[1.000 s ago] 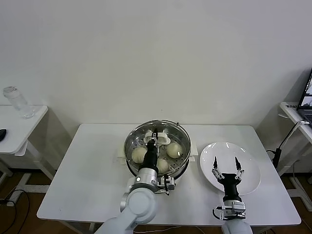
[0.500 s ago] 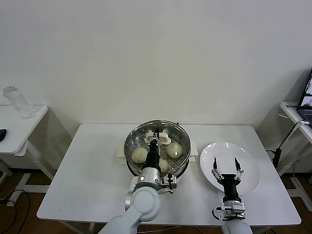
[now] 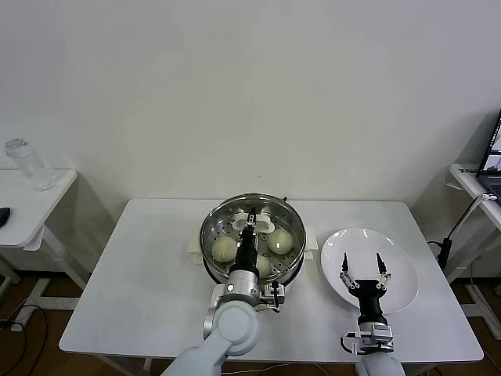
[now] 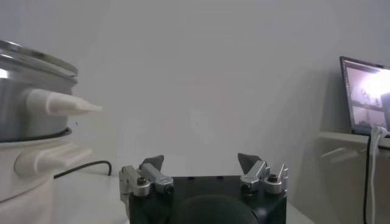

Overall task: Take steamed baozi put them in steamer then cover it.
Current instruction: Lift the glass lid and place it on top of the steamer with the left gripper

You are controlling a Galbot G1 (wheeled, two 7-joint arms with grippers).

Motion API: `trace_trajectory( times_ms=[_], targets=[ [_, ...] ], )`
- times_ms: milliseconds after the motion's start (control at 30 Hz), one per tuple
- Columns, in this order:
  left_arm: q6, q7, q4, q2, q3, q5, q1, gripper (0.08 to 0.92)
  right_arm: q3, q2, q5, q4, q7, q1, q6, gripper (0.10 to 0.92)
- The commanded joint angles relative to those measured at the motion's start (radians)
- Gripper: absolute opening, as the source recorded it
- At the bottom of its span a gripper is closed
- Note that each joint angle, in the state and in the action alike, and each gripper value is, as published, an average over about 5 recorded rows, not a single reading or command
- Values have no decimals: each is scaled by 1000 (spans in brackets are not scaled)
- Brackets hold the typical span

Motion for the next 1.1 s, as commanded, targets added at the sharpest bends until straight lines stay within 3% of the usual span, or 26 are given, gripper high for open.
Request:
trace_trajectory(
  times_ms=[33, 1100],
  targets=[
    [-2, 2, 7, -3, 1, 16, 4, 193, 2, 1, -2, 0, 0, 2, 1, 823],
    [-36, 44, 15, -6, -16, 45, 17, 193, 3, 8, -8, -4, 0, 6, 9, 823]
  ],
)
